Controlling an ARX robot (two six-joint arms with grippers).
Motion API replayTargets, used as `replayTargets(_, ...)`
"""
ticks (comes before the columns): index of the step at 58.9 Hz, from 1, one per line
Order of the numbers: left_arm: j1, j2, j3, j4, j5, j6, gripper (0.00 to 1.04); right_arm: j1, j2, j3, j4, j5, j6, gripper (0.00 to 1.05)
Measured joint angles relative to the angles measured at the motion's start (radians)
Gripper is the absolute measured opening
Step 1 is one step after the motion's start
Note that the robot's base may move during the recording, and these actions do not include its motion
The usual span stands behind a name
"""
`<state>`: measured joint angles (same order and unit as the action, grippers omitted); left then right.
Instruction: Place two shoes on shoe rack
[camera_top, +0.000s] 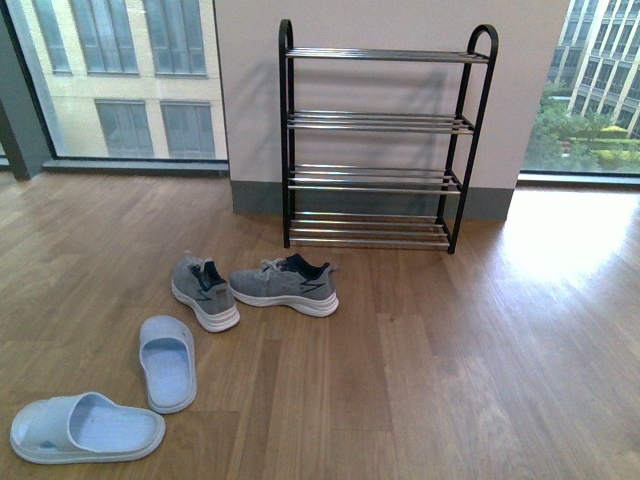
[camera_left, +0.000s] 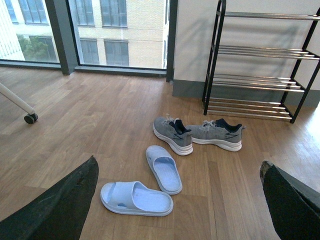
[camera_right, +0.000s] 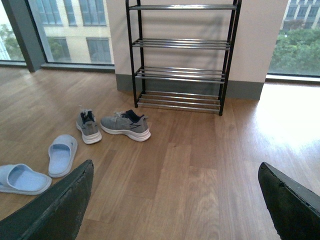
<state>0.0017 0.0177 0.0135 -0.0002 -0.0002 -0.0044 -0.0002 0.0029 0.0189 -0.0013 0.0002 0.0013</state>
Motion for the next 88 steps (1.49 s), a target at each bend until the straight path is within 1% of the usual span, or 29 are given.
replayTargets(88,0.000,0.000,0.000,0.000,0.000,0.000,0.95,0.000,0.000,0.000,0.000,0.000,0.000,0.95)
